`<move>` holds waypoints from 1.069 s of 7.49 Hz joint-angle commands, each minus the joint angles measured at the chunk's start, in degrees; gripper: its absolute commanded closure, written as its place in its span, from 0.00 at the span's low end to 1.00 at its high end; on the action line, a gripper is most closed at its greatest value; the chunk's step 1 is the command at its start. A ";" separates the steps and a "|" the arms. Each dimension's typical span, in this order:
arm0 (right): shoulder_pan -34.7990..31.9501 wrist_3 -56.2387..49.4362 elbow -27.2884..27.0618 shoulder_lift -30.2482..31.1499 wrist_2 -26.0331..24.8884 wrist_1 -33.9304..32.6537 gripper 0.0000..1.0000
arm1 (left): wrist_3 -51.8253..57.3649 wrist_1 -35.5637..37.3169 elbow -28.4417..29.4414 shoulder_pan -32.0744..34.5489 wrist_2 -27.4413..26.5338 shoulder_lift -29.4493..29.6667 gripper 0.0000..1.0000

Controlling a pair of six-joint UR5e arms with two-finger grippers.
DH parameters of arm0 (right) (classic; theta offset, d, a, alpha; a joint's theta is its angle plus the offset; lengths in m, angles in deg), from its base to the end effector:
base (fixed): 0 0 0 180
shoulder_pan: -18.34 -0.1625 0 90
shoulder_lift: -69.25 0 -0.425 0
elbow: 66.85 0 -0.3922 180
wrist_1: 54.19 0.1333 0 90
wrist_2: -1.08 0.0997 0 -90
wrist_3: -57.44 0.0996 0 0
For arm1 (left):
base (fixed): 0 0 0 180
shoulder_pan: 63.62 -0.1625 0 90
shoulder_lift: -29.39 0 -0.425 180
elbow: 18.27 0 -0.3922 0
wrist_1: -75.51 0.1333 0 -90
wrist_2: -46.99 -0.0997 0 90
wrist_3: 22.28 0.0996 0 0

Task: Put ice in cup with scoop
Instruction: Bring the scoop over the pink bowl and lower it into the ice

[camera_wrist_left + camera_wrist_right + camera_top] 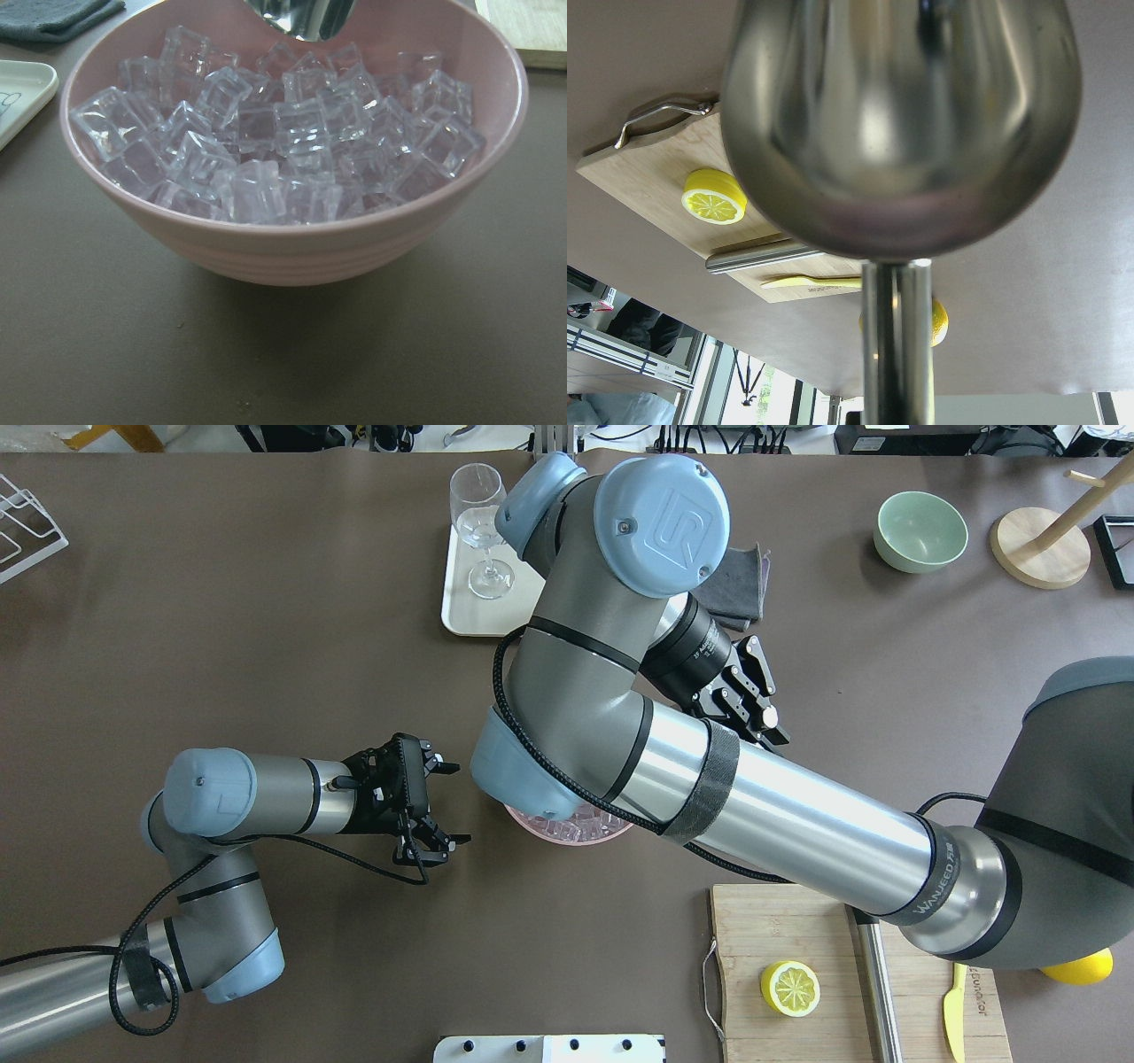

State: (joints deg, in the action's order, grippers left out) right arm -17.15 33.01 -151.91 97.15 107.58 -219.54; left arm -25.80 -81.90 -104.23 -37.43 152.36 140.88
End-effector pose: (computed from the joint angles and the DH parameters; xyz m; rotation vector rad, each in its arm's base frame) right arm -0.4709 -0.4647 0.1537 -0.4076 -0.2088 -1.3100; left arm 0.5221 -0.3759 0.3496 1.1694 1.0552 1.0379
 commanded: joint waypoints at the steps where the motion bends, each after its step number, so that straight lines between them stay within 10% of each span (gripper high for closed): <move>1: 1.91 1.84 0.95 -0.30 -0.33 -0.23 1.00 | -0.09 0.00 0.09 0.00 -0.60 0.22 0.02; 8: 4.73 5.27 0.86 0.40 -0.94 1.16 1.00 | -0.18 0.35 0.62 -0.09 -4.74 1.80 0.02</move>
State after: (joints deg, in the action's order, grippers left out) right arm -12.66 38.02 -150.96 97.23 106.70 -219.67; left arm -25.97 -81.61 -103.90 -37.46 148.16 142.12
